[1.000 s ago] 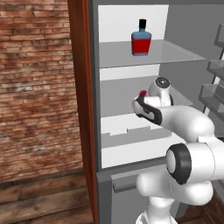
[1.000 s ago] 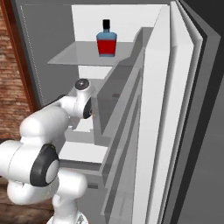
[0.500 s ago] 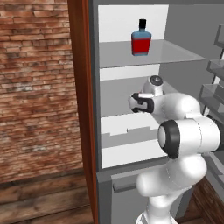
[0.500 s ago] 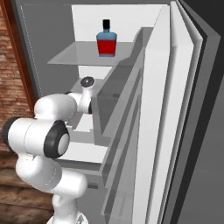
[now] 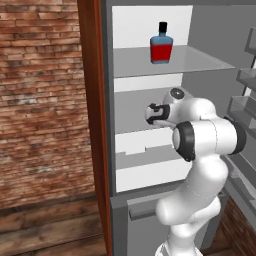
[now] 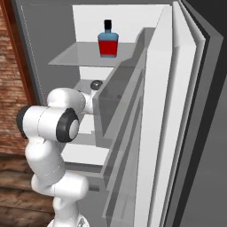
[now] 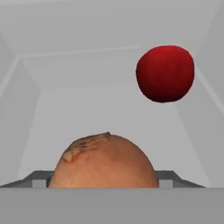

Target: Place the liquor on the top shelf of the fridge to keep it out of children's reach, and place the onion and apple on lower shelves for easy access.

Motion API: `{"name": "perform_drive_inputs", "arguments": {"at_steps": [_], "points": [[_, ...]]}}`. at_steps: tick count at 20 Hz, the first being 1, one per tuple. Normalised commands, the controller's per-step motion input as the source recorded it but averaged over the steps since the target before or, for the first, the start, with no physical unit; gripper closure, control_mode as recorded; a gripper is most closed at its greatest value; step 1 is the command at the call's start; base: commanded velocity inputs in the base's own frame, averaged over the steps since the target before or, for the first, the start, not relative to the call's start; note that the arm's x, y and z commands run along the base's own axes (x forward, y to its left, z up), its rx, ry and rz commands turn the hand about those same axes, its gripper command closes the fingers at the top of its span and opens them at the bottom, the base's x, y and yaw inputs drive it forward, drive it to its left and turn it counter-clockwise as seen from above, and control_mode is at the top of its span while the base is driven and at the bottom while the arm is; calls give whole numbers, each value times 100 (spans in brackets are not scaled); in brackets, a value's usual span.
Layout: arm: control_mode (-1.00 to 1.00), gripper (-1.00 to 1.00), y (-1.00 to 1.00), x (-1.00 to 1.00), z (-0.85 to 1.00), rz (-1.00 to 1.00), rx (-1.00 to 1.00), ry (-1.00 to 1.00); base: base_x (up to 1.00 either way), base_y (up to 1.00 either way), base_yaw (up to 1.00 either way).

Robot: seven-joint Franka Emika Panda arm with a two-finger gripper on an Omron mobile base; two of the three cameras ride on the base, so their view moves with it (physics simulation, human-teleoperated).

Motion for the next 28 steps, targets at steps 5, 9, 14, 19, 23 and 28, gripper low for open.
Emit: {"name": "perform_drive_inputs", "arguments": {"at_steps": [5, 9, 14, 19, 23, 28], "points": [[-100, 100, -9, 56, -19, 3, 1, -1, 0, 0, 0], [-100, -100, -2, 60, -13, 3, 0, 0, 0, 0, 0], [-100, -100, 0, 53, -14, 3, 0, -1, 0, 0, 0], [-100, -100, 0, 14, -14, 4, 0, -6, 0, 0, 0], [-100, -100, 0, 0, -3, 4, 0, -3, 0, 0, 0], [-100, -100, 0, -23, 0, 3, -1, 0, 0, 0, 0]]}}
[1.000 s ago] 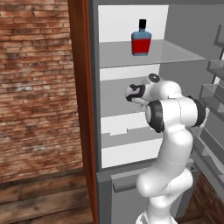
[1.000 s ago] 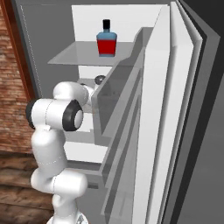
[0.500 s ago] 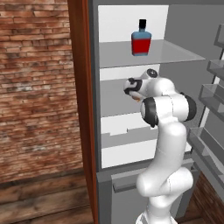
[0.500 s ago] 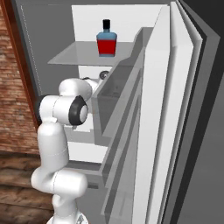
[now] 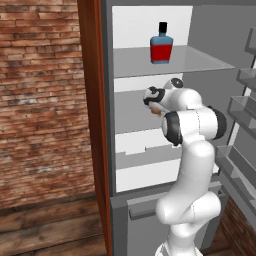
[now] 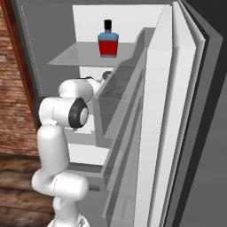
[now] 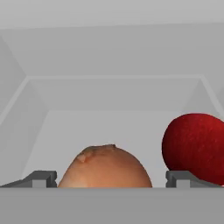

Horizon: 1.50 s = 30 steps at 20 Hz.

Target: Place the liquor on the top shelf of the fridge to keep it out of children's reach, and place the onion and apple on lower shelves for easy access.

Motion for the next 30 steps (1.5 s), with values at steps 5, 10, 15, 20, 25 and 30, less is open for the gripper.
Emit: {"name": "perform_drive_inputs", "arguments": {"at_steps": [5, 10, 15, 20, 25, 30], "points": [[-100, -100, 9, -52, 1, 2, -7, 0, 0, 0, 0], [-100, -100, 15, -44, 33, 0, -5, 0, 0, 0, 0], [-100, -100, 16, -54, 26, 1, -7, 0, 0, 0, 0], [-100, -100, 1, -83, 2, 0, -6, 0, 0, 0, 0], [-100, -100, 0, -98, -1, 1, -6, -1, 0, 0, 0], [-100, -100, 0, -100, 13, 1, -1, 0, 0, 0, 0]]}}
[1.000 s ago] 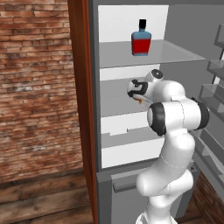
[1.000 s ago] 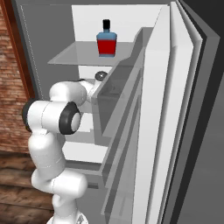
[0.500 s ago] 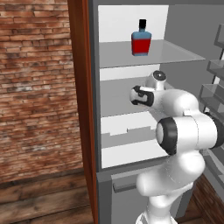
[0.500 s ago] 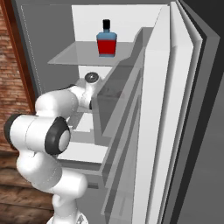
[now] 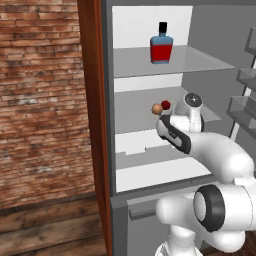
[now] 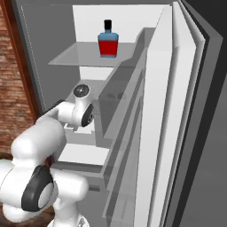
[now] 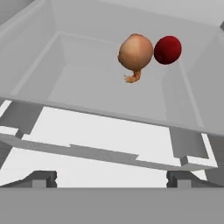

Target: Place the liquor on the top shelf of the fridge to keep it out of children's reach, and place the onion and apple on lower shelves for easy access.

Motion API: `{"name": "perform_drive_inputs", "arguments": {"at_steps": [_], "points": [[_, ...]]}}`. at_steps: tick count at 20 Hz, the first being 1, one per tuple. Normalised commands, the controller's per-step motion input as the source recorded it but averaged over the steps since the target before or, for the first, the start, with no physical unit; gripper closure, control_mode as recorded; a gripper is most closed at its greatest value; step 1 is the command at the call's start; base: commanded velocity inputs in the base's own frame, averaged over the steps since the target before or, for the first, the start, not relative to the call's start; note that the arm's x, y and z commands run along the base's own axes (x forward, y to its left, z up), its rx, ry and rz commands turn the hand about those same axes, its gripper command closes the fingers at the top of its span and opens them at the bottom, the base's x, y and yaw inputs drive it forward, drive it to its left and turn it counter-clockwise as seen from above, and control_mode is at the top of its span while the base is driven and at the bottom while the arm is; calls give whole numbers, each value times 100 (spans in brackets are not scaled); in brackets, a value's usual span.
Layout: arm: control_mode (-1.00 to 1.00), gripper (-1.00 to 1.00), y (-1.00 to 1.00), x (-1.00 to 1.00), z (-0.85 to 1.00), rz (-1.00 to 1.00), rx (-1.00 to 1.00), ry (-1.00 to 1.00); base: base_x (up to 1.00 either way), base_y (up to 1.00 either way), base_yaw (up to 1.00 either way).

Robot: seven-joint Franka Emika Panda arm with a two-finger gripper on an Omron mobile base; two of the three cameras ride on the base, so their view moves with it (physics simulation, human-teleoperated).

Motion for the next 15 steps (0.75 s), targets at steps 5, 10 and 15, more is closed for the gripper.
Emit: {"name": "perform_drive_inputs", "arguments": {"at_steps": [5, 10, 15], "points": [[-100, -100, 0, -100, 50, 2, 0, 0, 0, 0, 0], [-100, -100, 7, -100, 51, 3, 0, 0, 0, 0, 0], [-100, -100, 31, -100, 62, 3, -5, 0, 0, 0, 0]]}}
